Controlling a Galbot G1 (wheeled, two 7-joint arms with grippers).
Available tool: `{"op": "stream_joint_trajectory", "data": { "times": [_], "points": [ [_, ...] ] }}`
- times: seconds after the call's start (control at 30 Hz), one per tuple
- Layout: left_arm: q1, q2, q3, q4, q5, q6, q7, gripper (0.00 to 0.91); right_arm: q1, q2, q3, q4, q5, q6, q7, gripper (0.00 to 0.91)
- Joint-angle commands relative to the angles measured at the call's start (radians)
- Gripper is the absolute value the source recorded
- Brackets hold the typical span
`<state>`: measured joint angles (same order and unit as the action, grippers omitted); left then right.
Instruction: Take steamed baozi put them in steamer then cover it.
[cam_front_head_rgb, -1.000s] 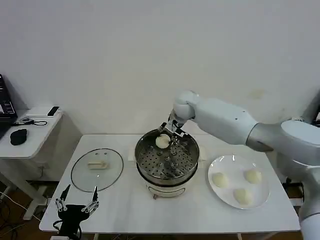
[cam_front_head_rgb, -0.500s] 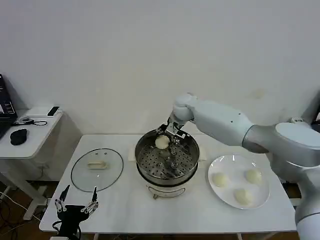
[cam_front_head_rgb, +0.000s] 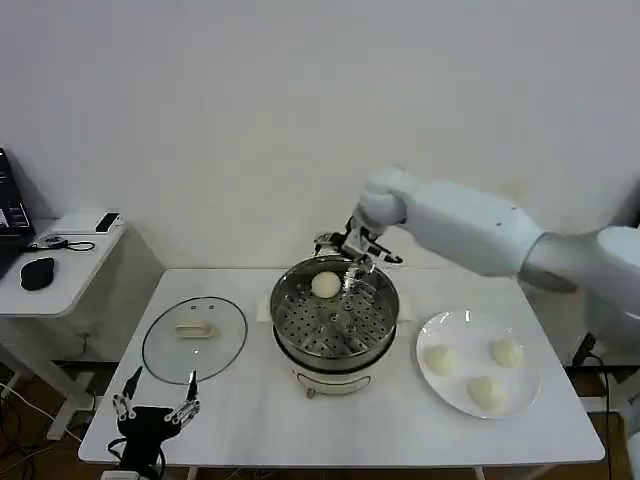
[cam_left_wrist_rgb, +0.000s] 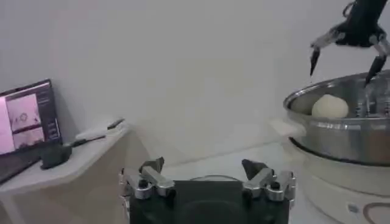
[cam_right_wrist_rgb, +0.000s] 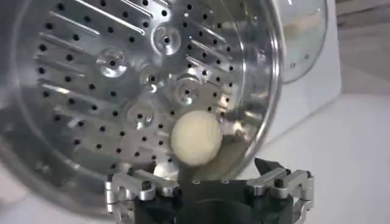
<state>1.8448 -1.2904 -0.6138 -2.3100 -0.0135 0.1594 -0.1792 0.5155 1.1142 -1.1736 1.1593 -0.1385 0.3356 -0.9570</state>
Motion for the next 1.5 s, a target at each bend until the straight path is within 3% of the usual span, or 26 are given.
{"op": "stream_joint_trajectory", "data": {
  "times": [0.03,0.27,0.37,0.53,0.77,1.5],
  "points": [
    [-0.008,0.009,0.001,0.000,-0.005,0.005,0.001,0.907,0.145,-0.373,-0.092,0.284,0.145,-0.286,-0.001,0.907],
    [-0.047,0.026,-0.010,0.011,-0.038,0.024,-0.001,0.907,0.145,-0.621,-0.180,0.457,0.185,-0.401,0.035,0.907],
    [-0.059,0.036,-0.011,0.019,-0.046,0.027,0.000,0.907,0.096,-0.675,-0.179,0.499,0.181,-0.438,0.059,0.907],
    [-0.082,0.043,-0.004,0.042,-0.044,0.029,-0.001,0.907,-0.088,-0.719,-0.092,0.512,0.143,-0.465,0.070,0.907],
    [-0.084,0.041,-0.005,0.042,-0.042,0.037,0.000,0.907,-0.275,-0.713,0.023,0.492,0.101,-0.483,0.074,0.907],
    [-0.059,0.029,-0.018,0.050,-0.032,0.038,0.000,0.907,-0.471,-0.550,0.142,0.293,0.100,-0.539,0.083,0.907]
  ]
}}
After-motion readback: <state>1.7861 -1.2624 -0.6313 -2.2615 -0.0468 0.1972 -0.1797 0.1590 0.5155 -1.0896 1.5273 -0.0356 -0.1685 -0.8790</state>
